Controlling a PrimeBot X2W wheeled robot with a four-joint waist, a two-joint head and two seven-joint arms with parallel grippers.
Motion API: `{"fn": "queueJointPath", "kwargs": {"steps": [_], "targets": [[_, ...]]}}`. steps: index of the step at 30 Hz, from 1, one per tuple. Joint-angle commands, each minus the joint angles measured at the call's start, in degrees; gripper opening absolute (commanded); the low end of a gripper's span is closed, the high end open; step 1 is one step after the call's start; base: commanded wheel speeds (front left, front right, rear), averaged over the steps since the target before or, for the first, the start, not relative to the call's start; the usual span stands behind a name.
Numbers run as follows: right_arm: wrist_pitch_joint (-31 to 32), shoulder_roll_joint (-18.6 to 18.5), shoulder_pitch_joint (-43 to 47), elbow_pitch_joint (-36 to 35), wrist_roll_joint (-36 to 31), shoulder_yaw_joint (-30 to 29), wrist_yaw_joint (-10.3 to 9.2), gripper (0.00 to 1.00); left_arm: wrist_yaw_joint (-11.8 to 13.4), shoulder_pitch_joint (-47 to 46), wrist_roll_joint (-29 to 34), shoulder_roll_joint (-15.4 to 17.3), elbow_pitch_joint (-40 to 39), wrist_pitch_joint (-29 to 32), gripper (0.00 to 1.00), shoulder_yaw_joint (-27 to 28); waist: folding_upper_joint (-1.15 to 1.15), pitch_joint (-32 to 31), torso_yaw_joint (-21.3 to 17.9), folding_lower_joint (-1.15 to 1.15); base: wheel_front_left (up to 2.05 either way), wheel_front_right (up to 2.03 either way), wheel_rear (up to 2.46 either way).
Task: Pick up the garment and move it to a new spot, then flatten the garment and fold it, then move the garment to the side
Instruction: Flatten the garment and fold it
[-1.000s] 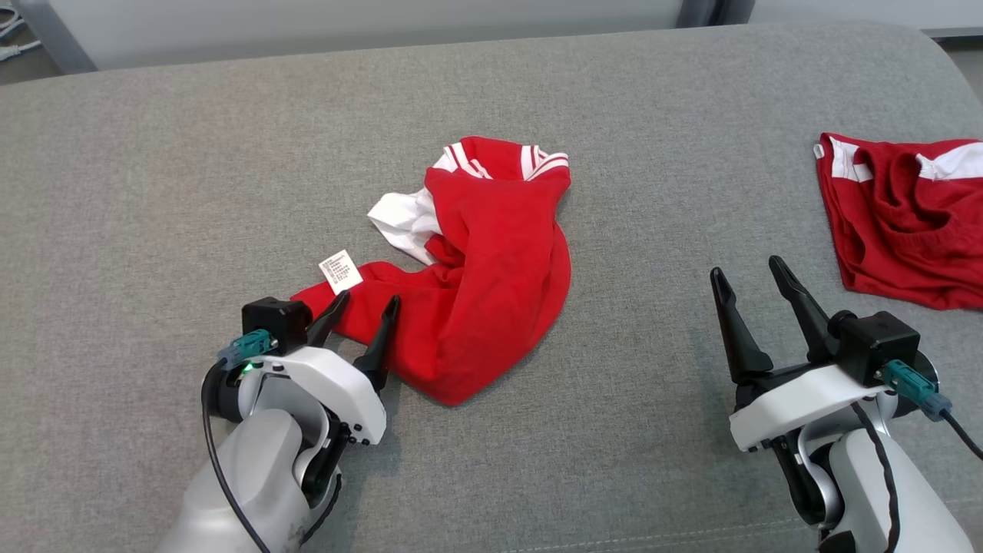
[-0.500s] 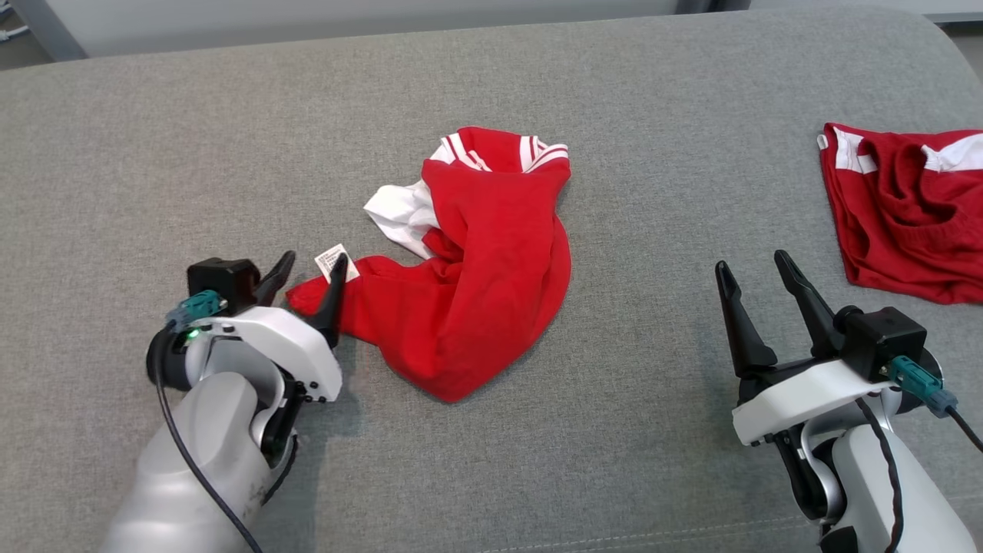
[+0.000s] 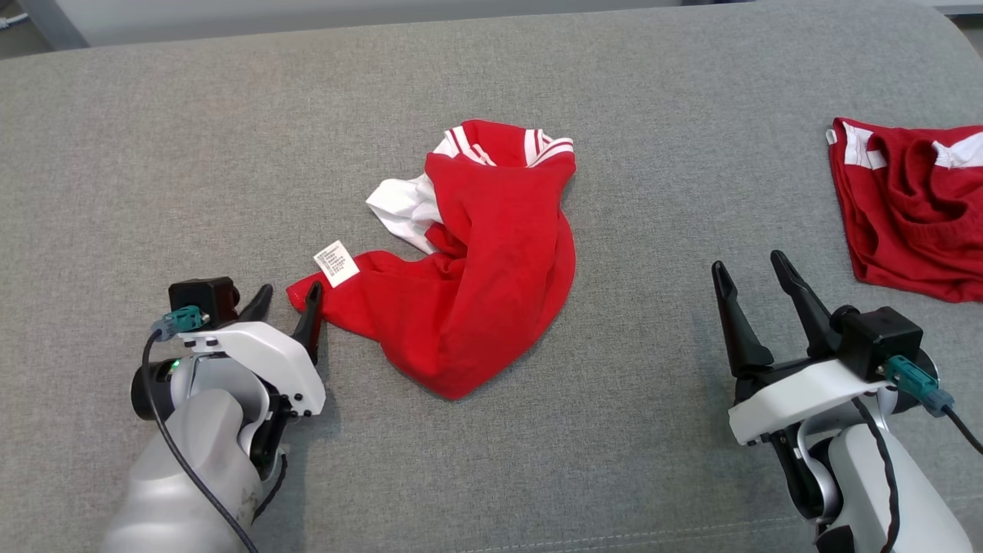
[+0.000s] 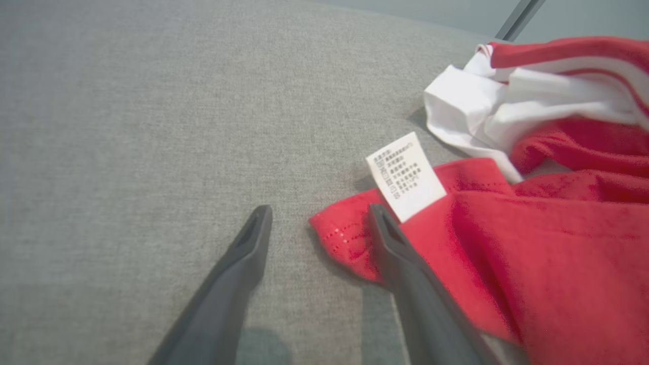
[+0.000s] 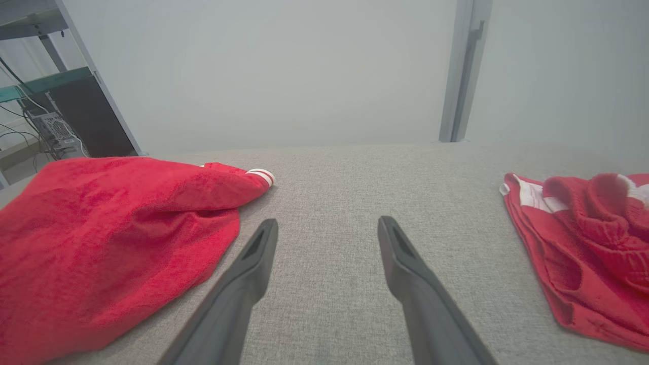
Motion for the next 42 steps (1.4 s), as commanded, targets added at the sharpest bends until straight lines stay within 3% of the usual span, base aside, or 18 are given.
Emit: {"fn": "queueJointPath", "kwargs": {"steps": [1,2,5,8,10,11,15,24,30,34,42], "targets": [[-0.8,0.0,-1.1,-1.4,0.0,0.9,0.0,1.0,-0.2,-2.2,-0.2,1.3,-0.3,-0.2,0.77,1.2,0.0,0.1,0.0,0.0,0.0,0.0,0.0],[-0.8,0.0,-1.2,-1.3,0.0,0.9,0.0,1.0,-0.4,-2.3,-0.2,1.1,0.0,0.1,0.48,1.0,0.0,0.1,0.0,0.0,0.0,0.0,0.0],[-0.8,0.0,-1.2,-1.3,0.0,0.9,0.0,1.0,-1.0,-2.7,0.0,0.5,0.4,0.2,0.36,0.0,0.0,0.3,0.1,0.0,0.0,0.0,0.0],[-0.8,-0.1,-1.3,-1.2,0.0,0.8,0.0,1.0,-1.3,-3.0,0.3,0.1,0.5,-0.2,0.35,-0.6,0.0,0.2,0.3,0.0,0.0,0.0,0.0],[-0.8,0.0,-1.3,-1.2,0.0,0.8,0.0,1.0,-1.4,-3.1,0.4,0.0,0.6,-0.3,0.19,-1.0,0.0,0.2,0.4,0.0,0.0,0.0,0.0],[-0.8,0.0,-1.4,-1.2,0.0,0.8,0.0,1.0,-1.5,-3.2,0.6,-0.1,0.6,-0.5,0.0,-1.3,0.0,0.1,0.5,0.0,0.0,0.0,0.0],[-0.8,-0.1,-1.4,-1.1,0.1,0.7,0.0,1.0,-1.8,-3.6,1.3,0.2,-0.6,-1.3,0.0,-2.1,0.0,-0.2,1.0,0.0,0.0,0.0,0.0],[-0.8,-0.3,-1.1,-0.9,0.2,0.8,0.0,1.0,1.7,-7.3,7.5,6.6,-15.3,-2.1,0.0,2.3,0.0,-1.5,3.0,0.0,0.0,0.0,0.0],[-0.8,-0.5,-0.9,-0.8,0.6,0.9,0.0,1.0,2.2,-9.9,11.5,10.1,-22.9,-2.1,0.0,5.3,0.0,-2.4,3.6,0.0,0.0,0.0,0.0],[-0.8,-0.5,-0.5,-0.7,0.9,1.0,0.0,1.0,3.4,-7.9,11.3,10.5,-24.8,-2.1,0.0,8.0,0.0,-3.0,3.9,0.0,0.0,0.0,0.0],[-0.8,-0.8,-0.3,-0.4,1.2,1.1,0.0,1.0,3.0,2.8,7.0,8.0,-20.7,-2.1,0.0,11.2,0.0,-2.7,4.4,0.0,0.0,0.0,0.0]]}}
